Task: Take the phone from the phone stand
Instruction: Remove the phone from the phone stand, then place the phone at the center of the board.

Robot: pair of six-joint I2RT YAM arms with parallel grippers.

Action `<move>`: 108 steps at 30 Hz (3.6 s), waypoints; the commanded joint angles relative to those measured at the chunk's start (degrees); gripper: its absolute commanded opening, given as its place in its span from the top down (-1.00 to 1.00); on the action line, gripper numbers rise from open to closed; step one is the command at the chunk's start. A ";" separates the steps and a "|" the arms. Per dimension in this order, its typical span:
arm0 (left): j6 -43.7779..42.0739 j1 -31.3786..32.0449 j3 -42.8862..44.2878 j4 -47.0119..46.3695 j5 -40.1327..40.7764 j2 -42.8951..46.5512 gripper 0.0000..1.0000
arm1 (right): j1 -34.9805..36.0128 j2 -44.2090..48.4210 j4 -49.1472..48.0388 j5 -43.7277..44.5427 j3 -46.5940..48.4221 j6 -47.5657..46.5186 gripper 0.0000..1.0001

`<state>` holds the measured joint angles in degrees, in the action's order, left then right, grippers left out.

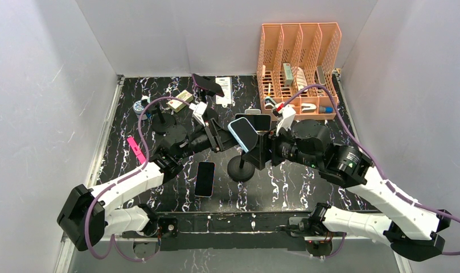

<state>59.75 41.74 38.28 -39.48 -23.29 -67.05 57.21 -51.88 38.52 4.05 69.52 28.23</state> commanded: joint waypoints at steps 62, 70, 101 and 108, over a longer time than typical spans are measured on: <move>-14.46 0.01 18.58 21.47 24.28 12.95 -0.34 | -0.17 -10.90 -37.38 7.48 1.77 -5.64 0.97; -13.73 0.00 18.84 20.67 24.40 11.22 -0.01 | -0.22 -11.57 -38.01 7.61 1.38 -5.12 0.97; -8.71 -0.02 24.32 34.99 24.87 6.49 0.45 | 0.08 -14.02 -34.30 15.53 2.10 -7.95 0.97; -8.47 -0.03 23.26 34.39 24.56 7.20 0.81 | 0.18 -14.63 -34.01 14.42 2.25 -7.95 0.97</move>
<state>51.46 41.74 60.82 -5.91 1.41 -60.66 57.45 -67.13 10.57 17.37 70.32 20.56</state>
